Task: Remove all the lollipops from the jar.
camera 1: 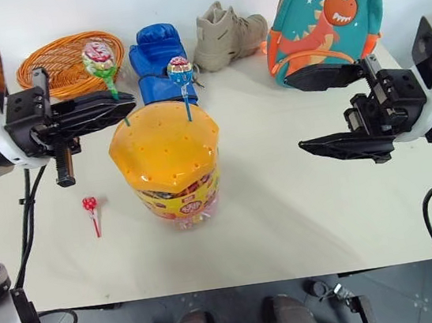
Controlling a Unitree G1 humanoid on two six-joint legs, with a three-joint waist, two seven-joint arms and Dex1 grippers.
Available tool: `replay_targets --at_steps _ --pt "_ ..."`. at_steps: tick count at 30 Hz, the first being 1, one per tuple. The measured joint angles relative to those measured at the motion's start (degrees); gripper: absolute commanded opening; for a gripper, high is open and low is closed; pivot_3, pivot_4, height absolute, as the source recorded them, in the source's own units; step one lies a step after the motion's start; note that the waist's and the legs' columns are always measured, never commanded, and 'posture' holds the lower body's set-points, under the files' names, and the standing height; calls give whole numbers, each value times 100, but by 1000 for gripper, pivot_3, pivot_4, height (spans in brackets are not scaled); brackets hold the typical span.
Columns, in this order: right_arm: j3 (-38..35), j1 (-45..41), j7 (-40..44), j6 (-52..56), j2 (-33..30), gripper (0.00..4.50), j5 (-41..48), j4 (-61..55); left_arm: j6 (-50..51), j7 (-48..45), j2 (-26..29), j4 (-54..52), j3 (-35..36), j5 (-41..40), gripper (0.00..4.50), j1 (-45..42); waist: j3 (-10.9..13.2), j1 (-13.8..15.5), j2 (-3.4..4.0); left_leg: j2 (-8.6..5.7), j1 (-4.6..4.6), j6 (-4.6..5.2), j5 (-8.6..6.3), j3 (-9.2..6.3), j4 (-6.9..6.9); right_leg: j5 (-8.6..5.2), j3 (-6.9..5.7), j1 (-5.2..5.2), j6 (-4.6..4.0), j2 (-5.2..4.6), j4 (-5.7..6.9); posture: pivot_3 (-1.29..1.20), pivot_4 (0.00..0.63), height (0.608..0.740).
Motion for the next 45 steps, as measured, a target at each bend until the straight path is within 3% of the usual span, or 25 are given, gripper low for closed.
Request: replay_targets --at_steps 7,15,23,33,36,45 --pt "618 104 -27 -277 318 4500 -471 -265 594 1381 211 -505 1445 132 14 1568 0 -8 -1 3 6 0 0 -18 -8 0 9 -2 0 -1 -2 0 150 740" --pt "916 134 340 -24 371 4500 -276 -365 1728 3261 -414 -1024 2581 343 14 3295 4 17 -8 -2 4 3 -2 -58 -6 0 4 3 0 -7 0 0 150 740" --pt "914 185 517 294 257 4500 -51 -376 2693 4319 -1074 -1423 2706 285 14 4019 8 15 -24 -1 3 1 -3 -62 -6 0 1 5 -1 -7 -2 0 150 740" --pt "899 219 619 315 172 4500 -57 -360 3398 4920 -1021 -729 1924 765 14 3701 8 20 -25 -4 3 0 -3 -60 -7 0 2 4 -1 -7 -4 0 150 740" --pt "833 222 634 305 106 4500 -57 -338 3420 4910 -907 -667 1773 900 671 3610 8 17 -25 -5 4 -1 -4 -59 -9 0 3 4 -1 -7 -5 0 150 740" --pt "589 220 379 363 137 4500 186 -346 3437 4749 -543 -509 1776 1100 3407 3367 8 11 -25 -4 4 -1 -3 -58 -10 0 3 4 -1 -7 -5 0 150 740"
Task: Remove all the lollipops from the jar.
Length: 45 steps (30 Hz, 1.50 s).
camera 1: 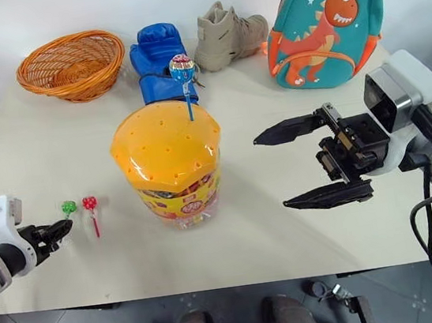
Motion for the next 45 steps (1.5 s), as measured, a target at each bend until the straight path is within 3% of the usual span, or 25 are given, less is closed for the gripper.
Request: replay_targets --at_steps 3,4,8,14,25,31,36,45 --pt "0 0 -16 -2 0 4500 -8 -1 4 -198 113 -114 60 -20 4340 29 0 1 0 0 0 0 0 0 -1 0 0 0 0 0 -1 0 150 740" --pt "0 0 -23 -9 0 4500 -21 0 -4 -297 148 -199 98 -51 4455 47 0 1 0 0 0 0 0 0 -1 0 0 0 0 0 -2 0 150 740" --pt "7 -73 -100 -75 20 4500 -158 73 -409 -1036 342 -589 413 -307 4455 62 1 0 -1 1 -1 -1 0 1 0 0 0 0 0 0 -3 0 150 740" --pt "8 -227 -309 -227 80 4500 -545 434 -1997 -2837 769 -712 567 -788 4455 -634 1 16 1 -3 -2 -2 -1 16 0 0 -1 -1 0 0 -6 0 150 740" --pt "-121 -712 -1172 -154 86 4500 -918 680 -3537 -5303 971 614 -902 -1188 4455 -2572 2 -18 1 1 -4 -1 0 76 -1 0 7 -22 0 5 7 0 150 740" --pt "64 -992 -1482 6 214 4500 -1104 693 -3971 -6857 1159 1822 -1594 -1055 4455 -3019 2 -16 1 1 -35 2 2 112 1 0 37 -78 0 7 27 0 150 740" --pt "238 -1346 -1526 354 333 4500 -1085 784 -4235 -7214 1205 2264 -1689 -933 4455 -3141 2 -39 1 4 -55 4 3 117 8 0 39 -99 1 8 30 0 150 740" --pt "880 -2243 -1983 568 1742 4500 -1177 1451 -4378 -7216 1424 2511 -1173 -898 4455 -2380 2 -201 1 8 -76 5 3 112 11 0 33 -118 0 10 37 0 150 740"
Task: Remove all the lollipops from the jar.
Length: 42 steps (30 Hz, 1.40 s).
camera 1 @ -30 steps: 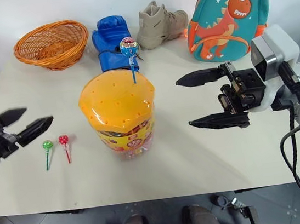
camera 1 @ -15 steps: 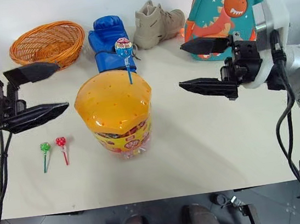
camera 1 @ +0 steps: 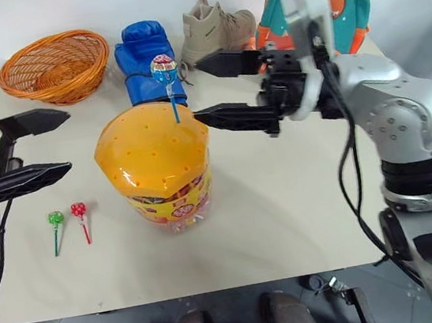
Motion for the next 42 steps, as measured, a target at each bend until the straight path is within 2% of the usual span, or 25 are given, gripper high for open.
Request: replay_targets --at_steps 6,10,13,16,22,28,36,42 --pt "277 -40 40 -20 369 4500 -252 410 22 21 11 -93 840 -15 4455 1023 0 -13 0 1 -6 1 0 0 0 0 -4 -5 0 0 0 0 150 740" --pt "306 -294 197 -35 520 4500 -362 673 160 76 -133 -558 1807 -118 4455 2034 0 -48 0 6 -6 0 0 0 -2 0 -5 -6 0 -1 0 0 150 740" --pt "315 -395 343 -53 553 4500 -380 784 225 115 -239 -767 2261 -167 4455 2466 -1 -84 -1 6 -6 0 0 0 -2 0 -5 -6 0 -1 0 0 150 740" --pt "326 -494 500 -125 597 3897 -499 941 305 122 -311 -998 2552 -214 4500 2865 -1 -92 -2 4 -5 0 0 0 -1 0 -3 -6 0 -3 3 0 150 740" --pt "333 -527 775 -291 634 1909 -760 1239 218 16 -475 -1058 3024 -221 4500 3454 -1 -116 -2 6 -4 0 -1 2 -3 0 -3 -7 0 -2 4 0 150 740" --pt "339 -650 924 -436 781 25 -935 1431 187 97 -614 -1229 3069 -233 4500 3694 -1 -122 -2 6 -4 0 0 4 -2 0 1 -10 0 -3 8 0 150 740" --pt "210 -875 901 -639 863 25 -1026 1493 121 236 -727 -1411 2969 -390 4500 3563 -1 -127 -2 6 -4 0 0 6 -1 0 5 -18 0 -4 22 0 150 740" --pt "-140 -1136 786 -667 860 25 -970 1481 104 375 -727 -1609 2499 -640 4500 2921 -2 -114 -3 1 -5 0 0 4 7 0 8 -23 -1 -9 41 0 150 740"
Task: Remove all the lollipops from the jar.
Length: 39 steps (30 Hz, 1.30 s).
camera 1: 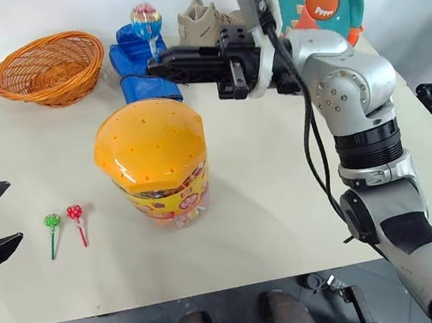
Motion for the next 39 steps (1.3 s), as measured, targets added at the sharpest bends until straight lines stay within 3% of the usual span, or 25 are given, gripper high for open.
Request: replay_targets --at_steps 3,9,13,17,23,27,33,39 --pt "-88 -111 -53 32 -145 25 1 -21 6 26 70 -12 -342 -100 4500 -416 0 6 0 -1 0 0 0 -1 6 0 1 0 0 0 4 0 150 740" --pt "-135 200 132 536 -1521 25 -42 -505 63 32 197 -18 -1113 -200 4500 -1222 -1 31 -2 -5 -7 4 -2 0 15 0 3 -1 0 -2 3 0 150 740" --pt "-269 1283 -114 1304 -2637 25 -128 -1124 160 140 221 -200 -1687 -253 4500 -1690 -3 107 -6 -6 -8 6 -3 2 25 0 7 0 0 -2 3 0 150 740" --pt "-546 2689 -659 2014 -3067 25 -143 -1704 223 202 289 -284 -1962 -250 4500 -1864 -1 127 -1 -2 -7 6 -3 20 25 0 20 -7 0 1 0 0 150 740" --pt "-999 4046 -1649 2853 -2862 25 -68 -2451 69 -176 439 -222 -1882 -144 4500 -1680 -1 147 -1 1 -7 6 -3 25 39 0 28 -9 0 3 7 0 150 740" --pt "-973 4225 -2335 3225 -2365 25 -104 -2500 -93 -372 478 -223 -1878 108 4500 -1215 0 163 0 1 -8 6 -3 25 50 0 31 -11 0 3 18 0 150 740" --pt "-972 4567 -2765 3573 -2145 25 -92 -2561 -140 -371 533 -254 -1526 204 4500 -792 0 196 0 0 -16 8 -5 20 55 0 30 -12 0 2 17 0 150 740" --pt "-1016 4630 -2825 3645 -2162 1705 -68 -2554 -124 -365 658 -252 -961 276 4500 -398 0 172 0 2 -12 8 -5 21 54 0 31 -13 0 3 22 0 150 740"
